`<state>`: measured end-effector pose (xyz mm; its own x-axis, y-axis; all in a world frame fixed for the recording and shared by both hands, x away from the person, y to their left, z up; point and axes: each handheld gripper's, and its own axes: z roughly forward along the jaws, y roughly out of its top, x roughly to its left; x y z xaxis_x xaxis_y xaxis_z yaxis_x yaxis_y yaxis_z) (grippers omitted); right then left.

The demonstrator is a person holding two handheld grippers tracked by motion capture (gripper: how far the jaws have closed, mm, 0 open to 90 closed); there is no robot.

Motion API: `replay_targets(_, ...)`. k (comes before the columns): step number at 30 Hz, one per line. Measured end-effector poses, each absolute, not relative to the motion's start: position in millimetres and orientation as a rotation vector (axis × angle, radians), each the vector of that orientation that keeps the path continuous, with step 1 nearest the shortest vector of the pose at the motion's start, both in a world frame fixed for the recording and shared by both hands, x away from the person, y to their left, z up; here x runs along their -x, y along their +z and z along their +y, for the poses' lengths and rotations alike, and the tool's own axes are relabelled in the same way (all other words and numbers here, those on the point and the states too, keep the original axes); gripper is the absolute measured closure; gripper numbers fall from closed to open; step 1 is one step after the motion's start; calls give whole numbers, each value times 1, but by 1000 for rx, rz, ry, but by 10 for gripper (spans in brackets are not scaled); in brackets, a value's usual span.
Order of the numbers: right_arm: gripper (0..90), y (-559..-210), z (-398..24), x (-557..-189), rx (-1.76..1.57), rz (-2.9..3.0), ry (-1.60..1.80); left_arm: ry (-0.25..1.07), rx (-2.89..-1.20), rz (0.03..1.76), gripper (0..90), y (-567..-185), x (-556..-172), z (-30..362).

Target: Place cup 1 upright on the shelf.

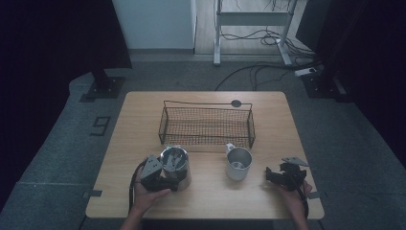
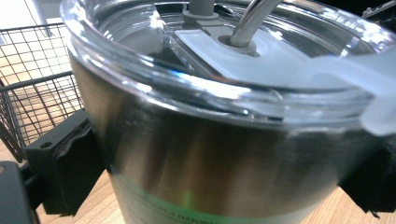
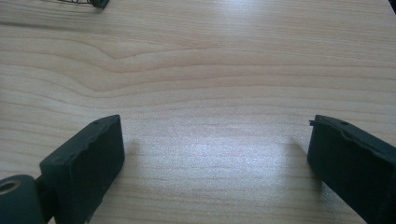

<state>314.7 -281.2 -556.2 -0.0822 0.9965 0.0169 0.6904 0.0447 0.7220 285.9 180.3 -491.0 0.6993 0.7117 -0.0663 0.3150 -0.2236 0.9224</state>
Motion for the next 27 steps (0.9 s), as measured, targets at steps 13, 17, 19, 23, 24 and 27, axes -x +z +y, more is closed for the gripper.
replay_targets(13, 45, -556, -282, -315, -1696, 1821, 795, 462, -1807, 792, 41, -489, -283, 179)
replay_targets(17, 46, -556, -282, -315, -1696, 1820, 796, 465, -1805, 790, 42, -490, -283, 179)
replay_targets(19, 47, -556, -282, -315, -1696, 1819, 794, 464, -1800, 792, 42, -490, -283, 180)
replay_targets(23, 48, -556, -282, -314, -1696, 1818, 794, 467, -1798, 789, 42, -490, -283, 180)
replay_targets(24, 48, -556, -282, -314, -1696, 1818, 794, 469, -1794, 787, 42, -490, -282, 179)
replay_targets(27, 49, -556, -282, -314, -1696, 1818, 794, 469, -1788, 782, 43, -487, -281, 180)
